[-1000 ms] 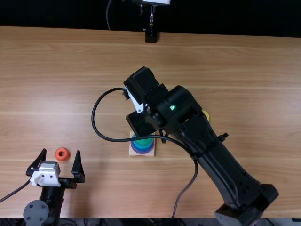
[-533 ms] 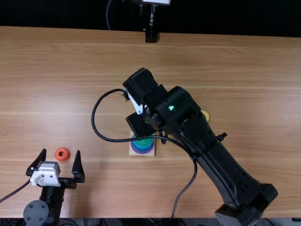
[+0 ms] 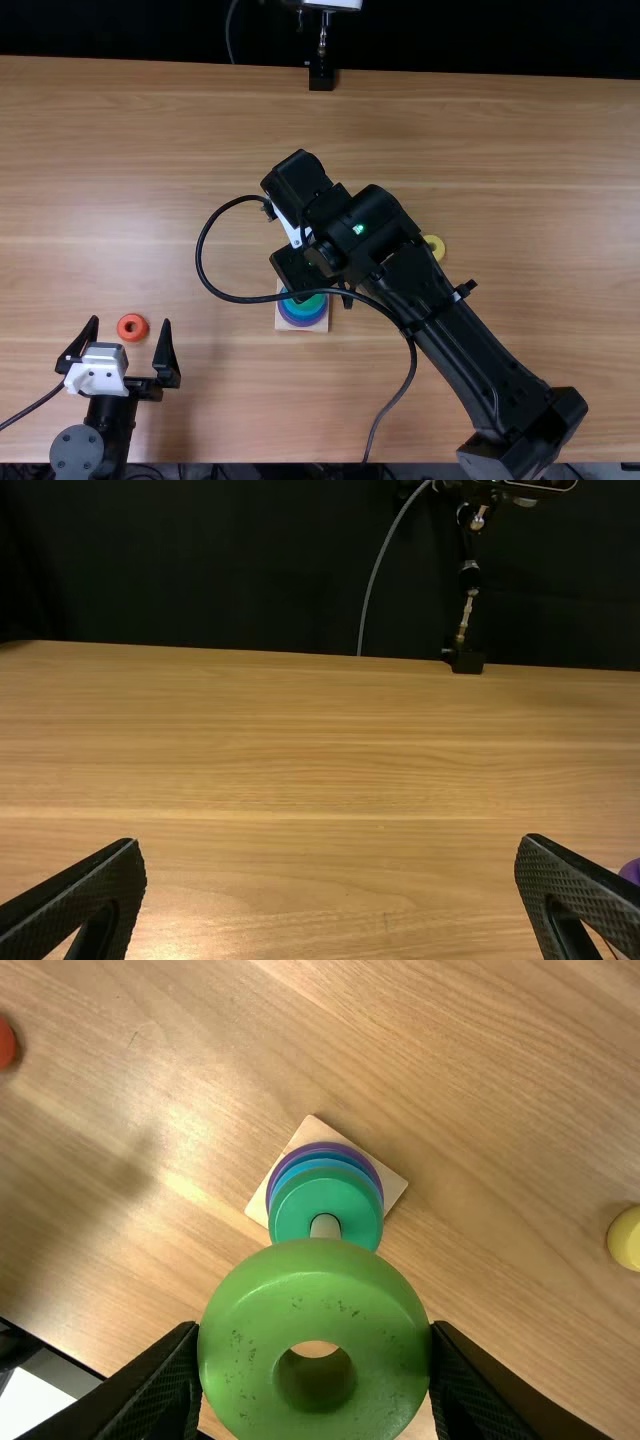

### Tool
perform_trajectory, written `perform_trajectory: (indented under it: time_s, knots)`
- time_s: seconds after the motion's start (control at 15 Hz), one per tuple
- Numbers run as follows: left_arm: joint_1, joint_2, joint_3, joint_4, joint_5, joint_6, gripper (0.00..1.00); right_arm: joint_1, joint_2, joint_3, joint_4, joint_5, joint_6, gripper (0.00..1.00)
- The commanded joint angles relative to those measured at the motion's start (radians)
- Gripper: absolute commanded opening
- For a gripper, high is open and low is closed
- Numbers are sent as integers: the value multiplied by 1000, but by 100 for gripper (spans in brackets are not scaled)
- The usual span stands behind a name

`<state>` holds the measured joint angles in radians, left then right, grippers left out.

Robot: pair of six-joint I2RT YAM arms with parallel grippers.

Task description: Build the Hanoi tower: stack the rings onto the peg from bottom to top in this color order: purple, dark blue, light blue, dark green, light green, yellow, orange.

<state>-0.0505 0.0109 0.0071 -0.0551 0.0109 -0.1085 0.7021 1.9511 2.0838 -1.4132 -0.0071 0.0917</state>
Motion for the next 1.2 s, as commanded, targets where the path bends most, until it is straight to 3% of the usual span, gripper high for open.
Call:
perform_trajectory:
  time_s: [0.0,1.13]
  knots:
    - [8,-11,-7,-37,15,4,100,-7,-20,-24,0,0,8,0]
    - [8,-11,-7,-37,15,4,100,-10,-11,-42,2,0,9,0]
